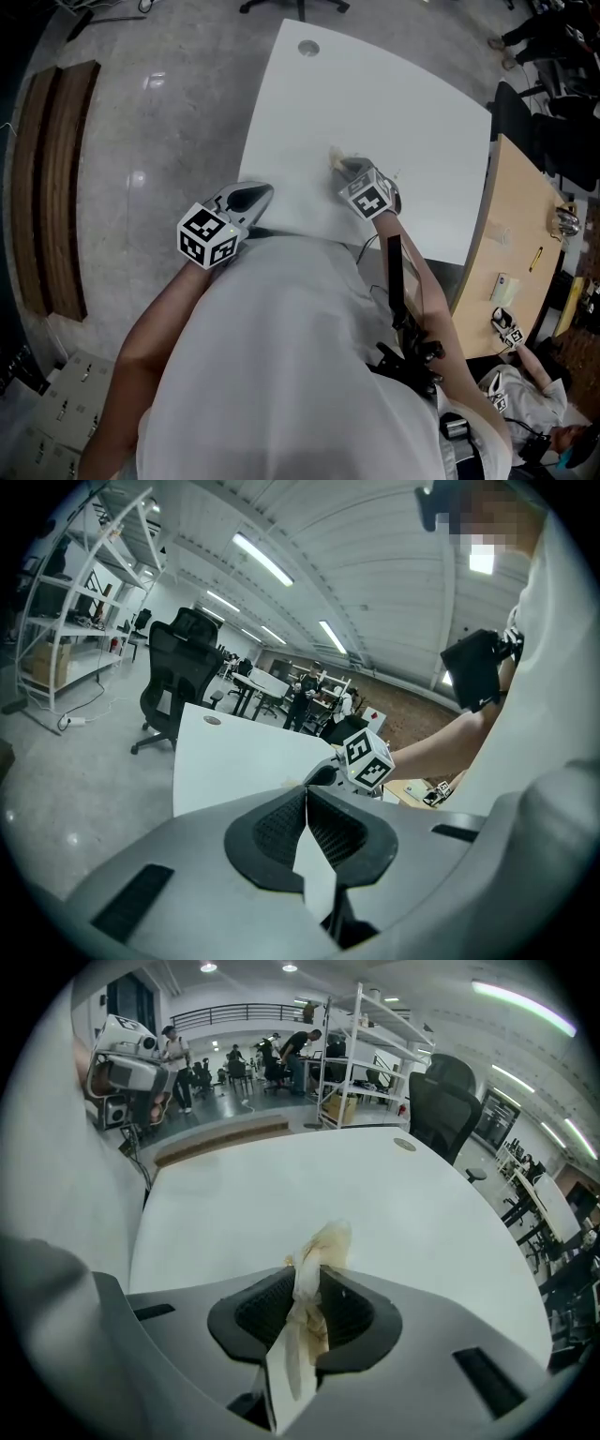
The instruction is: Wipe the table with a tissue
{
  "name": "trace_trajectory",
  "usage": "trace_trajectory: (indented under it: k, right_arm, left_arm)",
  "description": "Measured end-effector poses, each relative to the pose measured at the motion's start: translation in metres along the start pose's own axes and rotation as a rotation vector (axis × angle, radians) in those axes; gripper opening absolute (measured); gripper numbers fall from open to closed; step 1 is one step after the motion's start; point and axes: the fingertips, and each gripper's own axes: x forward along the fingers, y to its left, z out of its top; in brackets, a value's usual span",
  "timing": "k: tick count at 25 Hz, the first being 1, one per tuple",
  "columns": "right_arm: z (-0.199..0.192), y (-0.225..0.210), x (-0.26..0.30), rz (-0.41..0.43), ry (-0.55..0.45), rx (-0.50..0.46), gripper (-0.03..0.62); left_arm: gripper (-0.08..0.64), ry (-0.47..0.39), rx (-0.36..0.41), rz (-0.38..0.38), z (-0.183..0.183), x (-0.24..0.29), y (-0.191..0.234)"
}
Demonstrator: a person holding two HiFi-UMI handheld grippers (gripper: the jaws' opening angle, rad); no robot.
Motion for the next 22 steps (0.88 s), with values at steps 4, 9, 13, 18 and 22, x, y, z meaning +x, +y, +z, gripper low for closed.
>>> trace_trajectory:
  k: [4,9,13,18,22]
  right_arm:
    - [0.003,0.009,0.003,0.018,0.002,-0.041,0.083]
    - [0.008,0.023,0.003,0.043,-0.002,-0.076,0.083]
    - [0.011,0.033,0.004,0.069,-0.017,-0.095,0.083]
    - [0.013,0.047,0.002,0.129,-0.027,-0.134,0.083]
    - [0.013,0.069,-0.001,0.203,-0.042,-0.164,0.083]
  left_arm:
    - [0.008,0.004,0.008,-0.011,0.001,0.005,0.001]
    - [0.008,0.006,0.011,-0.026,0.004,0.006,0.000]
    - [0.008,0.018,0.009,-0.038,0.003,0.005,-0.001]
    - [0.008,0.036,0.006,-0.053,0.000,0.005,0.000]
    - [0.008,0.046,0.007,-0.070,0.000,0.009,0.001]
